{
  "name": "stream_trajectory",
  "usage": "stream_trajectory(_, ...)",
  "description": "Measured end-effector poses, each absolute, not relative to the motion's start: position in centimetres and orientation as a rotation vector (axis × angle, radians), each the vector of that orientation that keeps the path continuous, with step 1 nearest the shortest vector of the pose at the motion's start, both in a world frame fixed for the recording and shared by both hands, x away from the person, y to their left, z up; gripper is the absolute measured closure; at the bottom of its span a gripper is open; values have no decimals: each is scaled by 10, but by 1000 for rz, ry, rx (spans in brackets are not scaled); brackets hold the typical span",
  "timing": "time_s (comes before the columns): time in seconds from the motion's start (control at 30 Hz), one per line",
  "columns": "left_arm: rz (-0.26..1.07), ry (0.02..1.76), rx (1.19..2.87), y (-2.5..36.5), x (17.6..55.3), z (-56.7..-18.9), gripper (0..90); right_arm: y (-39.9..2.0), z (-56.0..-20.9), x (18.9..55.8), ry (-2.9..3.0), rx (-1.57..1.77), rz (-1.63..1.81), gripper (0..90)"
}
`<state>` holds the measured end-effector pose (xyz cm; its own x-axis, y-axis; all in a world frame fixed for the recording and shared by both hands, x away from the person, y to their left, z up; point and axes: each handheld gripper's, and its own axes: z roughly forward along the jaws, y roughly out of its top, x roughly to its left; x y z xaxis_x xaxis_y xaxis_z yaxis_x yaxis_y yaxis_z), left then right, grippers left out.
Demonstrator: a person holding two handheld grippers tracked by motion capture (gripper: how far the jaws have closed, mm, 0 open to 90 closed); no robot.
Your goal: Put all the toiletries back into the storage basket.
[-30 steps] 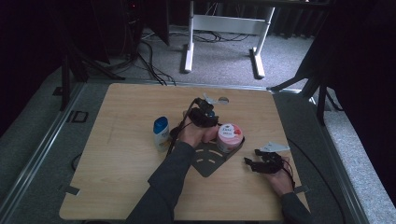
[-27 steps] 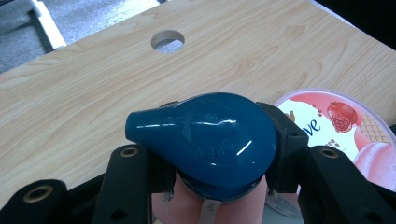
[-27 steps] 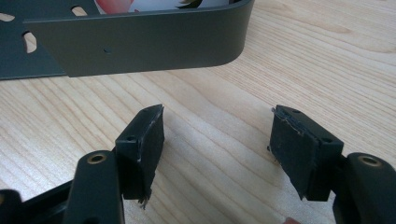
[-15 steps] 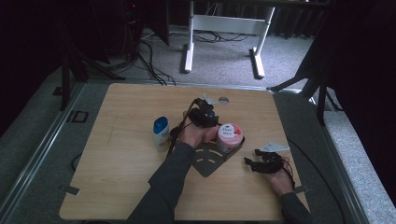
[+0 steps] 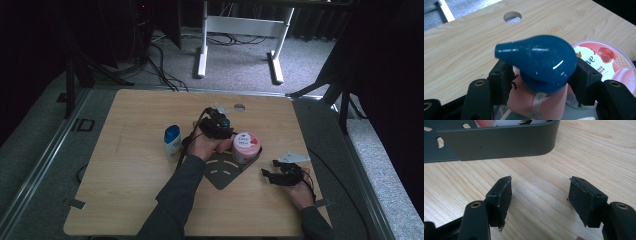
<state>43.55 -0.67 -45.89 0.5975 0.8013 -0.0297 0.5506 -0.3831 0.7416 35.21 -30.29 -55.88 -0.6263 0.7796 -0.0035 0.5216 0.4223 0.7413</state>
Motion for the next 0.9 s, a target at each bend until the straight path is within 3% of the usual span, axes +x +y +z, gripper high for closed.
stream_trajectory(0.9, 474, 953, 2136, 23, 403, -451, 420, -303, -559, 352, 2334, 1117, 1034, 350)
